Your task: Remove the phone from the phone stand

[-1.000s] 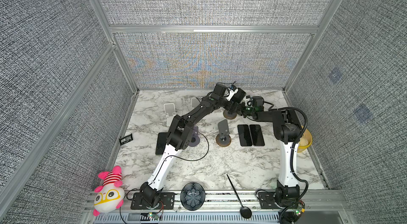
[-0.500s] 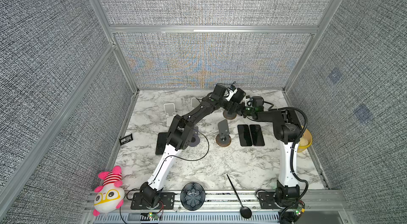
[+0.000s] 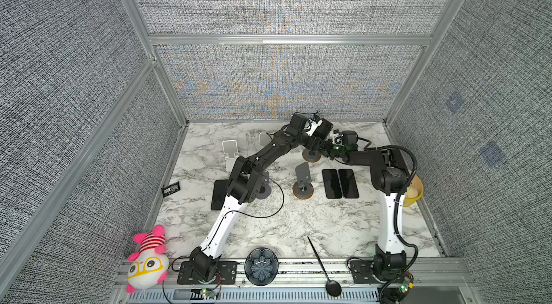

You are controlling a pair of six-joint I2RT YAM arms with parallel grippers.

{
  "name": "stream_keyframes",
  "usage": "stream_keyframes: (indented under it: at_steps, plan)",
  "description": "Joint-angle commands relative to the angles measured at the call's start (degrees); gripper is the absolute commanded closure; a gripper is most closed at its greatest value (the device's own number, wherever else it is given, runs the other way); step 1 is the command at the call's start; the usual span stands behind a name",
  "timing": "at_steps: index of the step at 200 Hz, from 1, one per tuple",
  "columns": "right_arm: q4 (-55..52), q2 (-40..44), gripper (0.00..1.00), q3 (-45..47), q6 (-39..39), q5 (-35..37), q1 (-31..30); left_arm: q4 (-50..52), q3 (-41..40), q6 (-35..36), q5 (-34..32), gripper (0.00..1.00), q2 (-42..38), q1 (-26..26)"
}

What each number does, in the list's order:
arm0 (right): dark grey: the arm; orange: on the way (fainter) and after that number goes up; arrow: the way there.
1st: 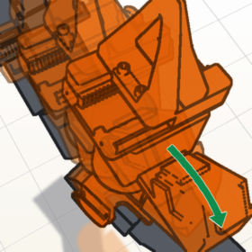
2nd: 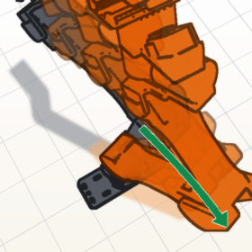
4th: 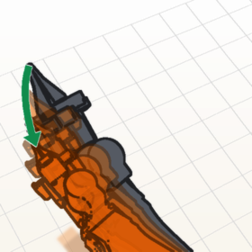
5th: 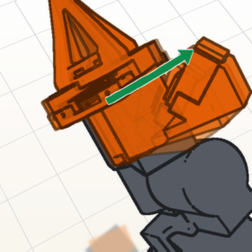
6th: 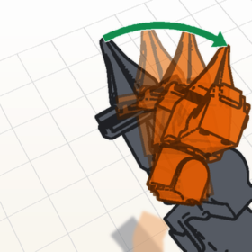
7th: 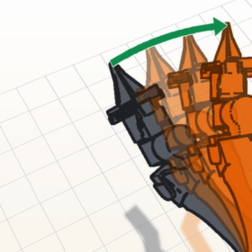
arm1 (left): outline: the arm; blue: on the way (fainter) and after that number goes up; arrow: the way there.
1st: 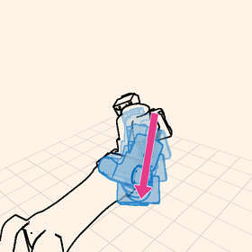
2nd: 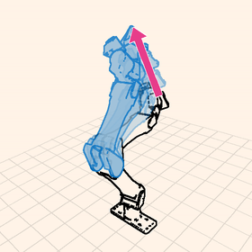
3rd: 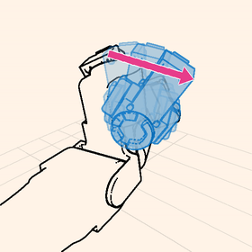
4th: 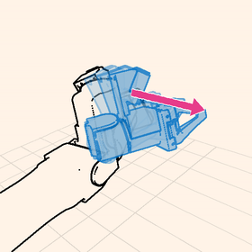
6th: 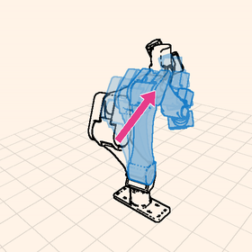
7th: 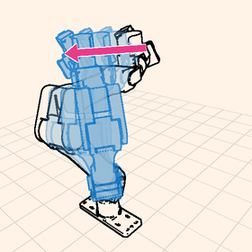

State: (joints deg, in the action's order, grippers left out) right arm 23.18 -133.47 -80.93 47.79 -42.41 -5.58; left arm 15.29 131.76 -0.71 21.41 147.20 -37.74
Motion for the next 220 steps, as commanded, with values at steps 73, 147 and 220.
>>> stream_keyframes:
  at_steps: [73, 147, 220]
  plan:
    - [-7.0, -0.8, 0.85, -0.1, -1.5, -3.1, -0.8, -4.0, -6.7, -0.3, -0.3, 0.35, -7.8, -0.1]
    - [-7.7, 0.0, 0.85, 0.2, -1.7, -3.1, -0.8, -5.5, -11.0, -2.5, -1.7, 0.46, -14.1, -0.4]
    - [-8.2, 2.8, 0.85, 0.5, -2.0, -4.6, 0.1, -4.7, -21.1, -4.7, -6.6, 0.73, -27.4, -0.8]
